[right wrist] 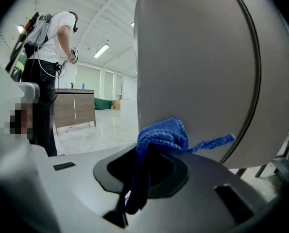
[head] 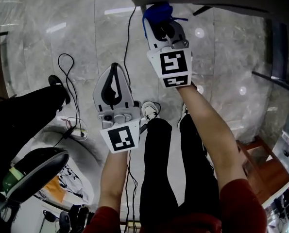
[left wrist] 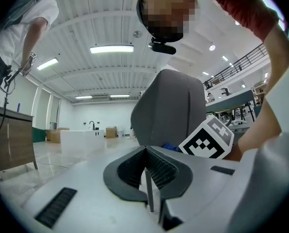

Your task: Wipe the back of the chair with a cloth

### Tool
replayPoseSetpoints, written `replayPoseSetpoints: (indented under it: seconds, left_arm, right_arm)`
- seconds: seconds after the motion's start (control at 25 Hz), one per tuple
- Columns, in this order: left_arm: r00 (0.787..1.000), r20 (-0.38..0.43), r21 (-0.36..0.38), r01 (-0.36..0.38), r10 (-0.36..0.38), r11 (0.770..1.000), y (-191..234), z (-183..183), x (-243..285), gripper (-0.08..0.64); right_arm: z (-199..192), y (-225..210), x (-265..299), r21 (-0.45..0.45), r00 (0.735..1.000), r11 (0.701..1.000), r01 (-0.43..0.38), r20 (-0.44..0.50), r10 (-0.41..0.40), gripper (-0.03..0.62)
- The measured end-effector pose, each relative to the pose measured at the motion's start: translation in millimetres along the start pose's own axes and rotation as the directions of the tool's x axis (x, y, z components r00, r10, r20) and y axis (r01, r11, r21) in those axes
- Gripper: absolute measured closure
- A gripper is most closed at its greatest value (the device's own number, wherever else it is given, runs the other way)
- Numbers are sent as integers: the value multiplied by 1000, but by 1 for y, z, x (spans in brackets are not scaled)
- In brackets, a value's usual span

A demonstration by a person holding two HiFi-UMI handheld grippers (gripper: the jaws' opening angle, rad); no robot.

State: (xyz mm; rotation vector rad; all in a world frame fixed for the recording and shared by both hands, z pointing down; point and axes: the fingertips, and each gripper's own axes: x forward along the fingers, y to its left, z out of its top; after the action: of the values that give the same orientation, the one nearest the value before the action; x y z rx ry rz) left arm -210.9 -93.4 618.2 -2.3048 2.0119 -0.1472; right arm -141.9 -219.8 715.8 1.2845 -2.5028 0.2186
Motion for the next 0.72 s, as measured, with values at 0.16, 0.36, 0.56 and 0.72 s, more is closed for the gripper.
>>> replayPoseSetpoints:
  seconds: [0.16, 0.36, 0.56, 0.72]
  left_arm:
    - [999, 2, 4, 32, -32, 999, -45, 11, 10, 546]
    - [996, 16, 8, 91, -91, 996, -95, 27, 31, 546]
    - [988, 13, 5, 155, -155, 988, -156, 39, 51, 546]
    - [980, 20, 27, 199, -200, 980, -198, 52, 66, 546]
  right_arm:
    - [-5, -27, -37, 12, 1000, 1000, 0, 14, 0, 535]
    - [-11, -87, -86, 71, 996, 994, 83, 34, -86, 535]
    - [-29, -175, -140, 108, 977, 972, 207, 28, -211, 535]
    - [-40, -237, -177, 168, 955, 943, 287, 23, -295, 535]
